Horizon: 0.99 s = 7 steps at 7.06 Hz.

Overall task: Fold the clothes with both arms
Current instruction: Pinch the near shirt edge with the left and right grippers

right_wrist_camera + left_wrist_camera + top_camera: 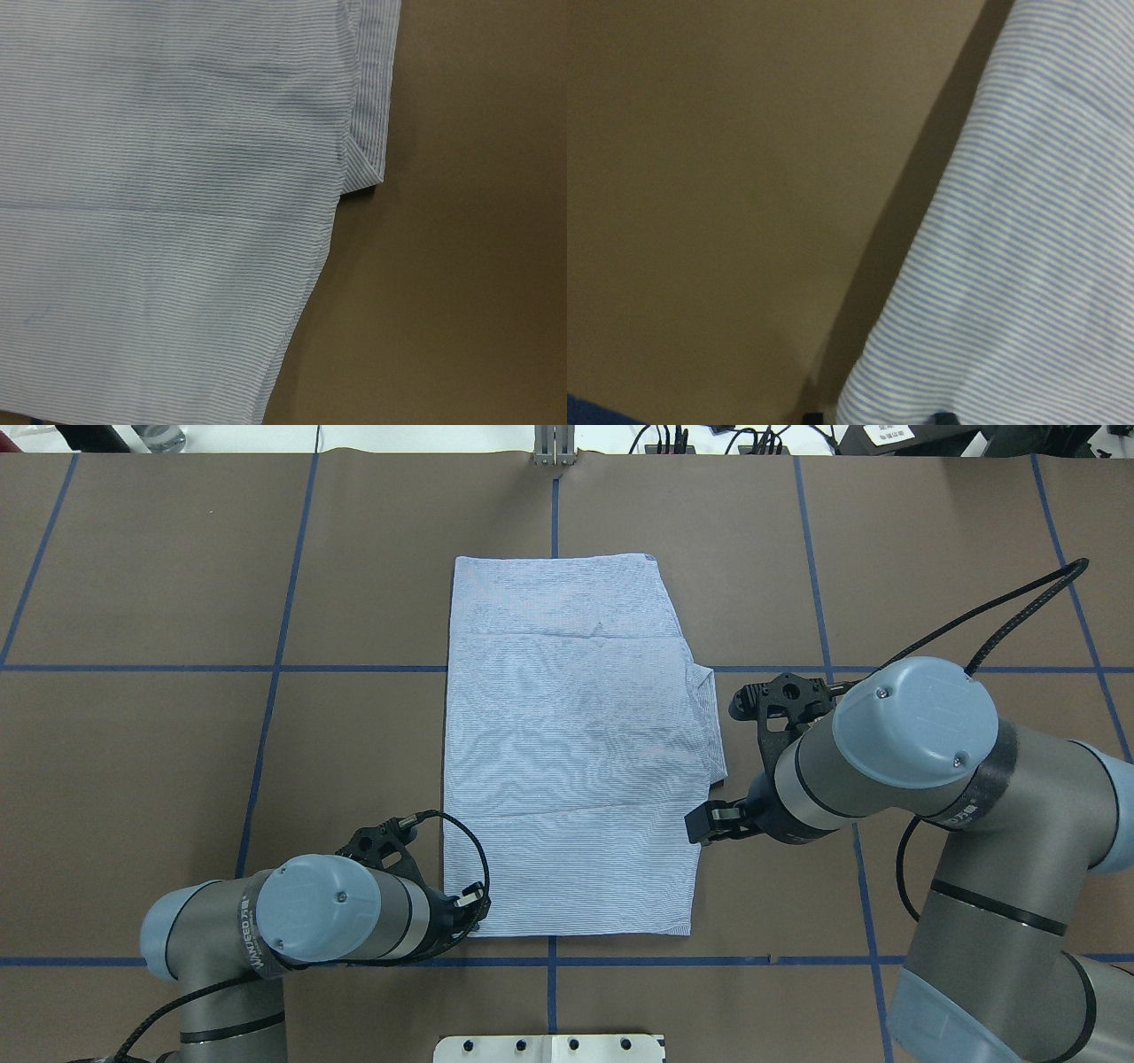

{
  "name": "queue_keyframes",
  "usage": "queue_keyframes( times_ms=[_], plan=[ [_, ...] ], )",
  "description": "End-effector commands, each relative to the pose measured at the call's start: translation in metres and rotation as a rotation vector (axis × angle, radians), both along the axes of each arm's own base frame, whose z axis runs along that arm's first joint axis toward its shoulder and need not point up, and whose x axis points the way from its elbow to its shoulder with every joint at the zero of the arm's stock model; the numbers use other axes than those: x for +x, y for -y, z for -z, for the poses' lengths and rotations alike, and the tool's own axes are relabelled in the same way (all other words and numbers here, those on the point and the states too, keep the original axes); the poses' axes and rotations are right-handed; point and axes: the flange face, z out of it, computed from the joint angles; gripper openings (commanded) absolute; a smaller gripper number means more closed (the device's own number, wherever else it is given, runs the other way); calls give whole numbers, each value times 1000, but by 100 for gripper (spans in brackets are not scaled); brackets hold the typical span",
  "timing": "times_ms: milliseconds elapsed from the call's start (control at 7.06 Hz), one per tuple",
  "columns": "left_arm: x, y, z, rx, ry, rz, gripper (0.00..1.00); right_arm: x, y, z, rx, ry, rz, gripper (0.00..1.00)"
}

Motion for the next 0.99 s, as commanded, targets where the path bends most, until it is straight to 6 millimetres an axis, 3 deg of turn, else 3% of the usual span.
queue_keyframes(
  times_ms=[0,425,850],
  plan=[
    [-3,3,3,3,-7,8,0,-1,0,-1,-3,-2,-1,100],
    [-19,20,21,8,-42,38,0,-1,-2,11,-45,48,-61,100],
    [-27,22,29,12,-60,45,0,-49,-36,0,-144,21,-173,100]
  ],
)
